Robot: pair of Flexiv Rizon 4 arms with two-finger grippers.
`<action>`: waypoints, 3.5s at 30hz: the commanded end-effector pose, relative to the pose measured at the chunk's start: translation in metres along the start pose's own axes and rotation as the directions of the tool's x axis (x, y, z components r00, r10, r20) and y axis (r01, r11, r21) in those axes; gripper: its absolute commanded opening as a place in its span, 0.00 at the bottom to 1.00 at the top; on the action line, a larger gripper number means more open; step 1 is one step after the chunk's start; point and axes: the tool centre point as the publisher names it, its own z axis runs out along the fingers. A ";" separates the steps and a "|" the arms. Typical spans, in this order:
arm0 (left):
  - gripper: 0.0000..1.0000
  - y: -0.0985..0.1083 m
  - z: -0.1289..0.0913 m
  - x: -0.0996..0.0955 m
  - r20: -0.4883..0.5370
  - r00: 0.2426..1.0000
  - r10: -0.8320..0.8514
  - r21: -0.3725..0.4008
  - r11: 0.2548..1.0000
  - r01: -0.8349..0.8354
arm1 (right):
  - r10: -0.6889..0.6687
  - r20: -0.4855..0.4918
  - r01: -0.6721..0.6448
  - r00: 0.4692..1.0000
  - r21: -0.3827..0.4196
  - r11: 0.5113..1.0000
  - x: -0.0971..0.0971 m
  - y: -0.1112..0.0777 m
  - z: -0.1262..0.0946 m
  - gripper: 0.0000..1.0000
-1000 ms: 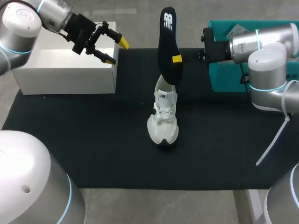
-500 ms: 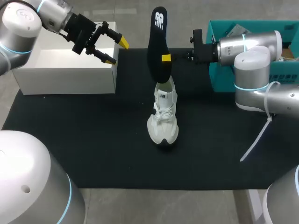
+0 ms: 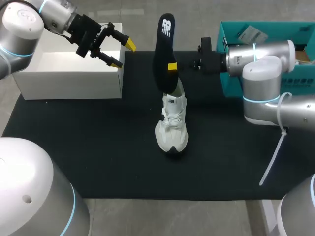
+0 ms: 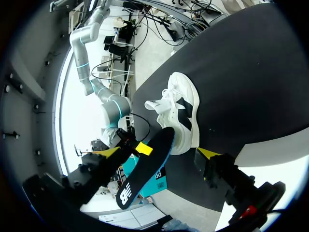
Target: Take the shoe out of the shoebox, open the shoe tongue, remove and reinsert the insole, then place the shoe into the shoebox
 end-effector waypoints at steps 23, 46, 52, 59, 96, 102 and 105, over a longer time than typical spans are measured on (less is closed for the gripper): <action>1.00 -0.001 0.000 0.000 -0.003 1.000 0.001 -0.003 1.000 -0.001 | -0.024 0.037 0.025 0.999 -0.009 1.000 0.009 0.011 0.003 0.00; 1.00 -0.001 0.000 0.000 -0.003 1.000 0.001 -0.003 1.000 -0.001 | 0.077 0.024 -0.076 0.997 -0.033 0.997 0.013 -0.016 0.030 0.00; 1.00 -0.001 0.000 0.000 -0.003 1.000 0.001 -0.003 1.000 -0.001 | 0.124 0.032 -0.123 0.992 -0.024 0.992 0.013 -0.033 0.027 0.00; 1.00 -0.001 0.000 0.000 -0.003 1.000 0.001 -0.003 1.000 -0.001 | 0.135 0.028 -0.135 0.990 -0.018 0.991 0.013 -0.036 0.028 0.00; 1.00 -0.001 0.000 0.000 -0.003 1.000 0.001 -0.003 1.000 -0.001 | 0.117 0.098 -0.119 0.988 0.011 0.993 0.029 -0.035 0.012 0.00; 1.00 -0.001 0.000 0.000 -0.003 1.000 0.001 -0.003 1.000 -0.001 | 0.060 0.102 -0.064 0.993 0.037 0.997 0.022 -0.016 -0.002 0.00; 1.00 -0.001 0.000 0.000 -0.003 1.000 0.001 -0.003 1.000 -0.001 | 0.036 0.091 -0.042 0.995 0.066 0.997 0.012 -0.009 -0.007 0.00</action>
